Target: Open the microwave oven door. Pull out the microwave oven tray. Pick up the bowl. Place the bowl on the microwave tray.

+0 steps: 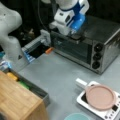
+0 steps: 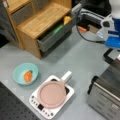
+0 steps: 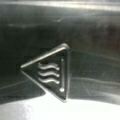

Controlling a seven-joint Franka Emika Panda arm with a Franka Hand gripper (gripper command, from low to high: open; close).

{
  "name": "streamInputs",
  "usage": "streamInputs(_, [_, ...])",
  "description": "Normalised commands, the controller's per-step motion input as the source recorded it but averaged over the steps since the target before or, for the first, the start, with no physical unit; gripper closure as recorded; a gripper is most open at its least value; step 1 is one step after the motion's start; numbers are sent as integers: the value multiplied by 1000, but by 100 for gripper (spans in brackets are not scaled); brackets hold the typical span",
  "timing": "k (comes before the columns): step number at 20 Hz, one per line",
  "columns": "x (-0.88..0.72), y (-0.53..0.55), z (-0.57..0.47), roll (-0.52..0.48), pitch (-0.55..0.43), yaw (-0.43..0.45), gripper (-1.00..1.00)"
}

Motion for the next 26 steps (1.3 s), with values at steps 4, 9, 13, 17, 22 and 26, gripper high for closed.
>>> streamInputs(4, [-183, 14, -293, 253, -178, -47, -100])
streamInputs(9, [-180, -58, -237, 326, -148, -26, -100])
streamInputs(13, [-174, -151, -141, 417, -90, -32, -100])
streamInputs(17, [-177, -221, -191, 361, -53, -30, -100])
streamInputs(22, [-174, -274, -217, 231, -50, -29, -100])
streamInputs(26, [-159, -255, -254, 145, -81, -1, -100])
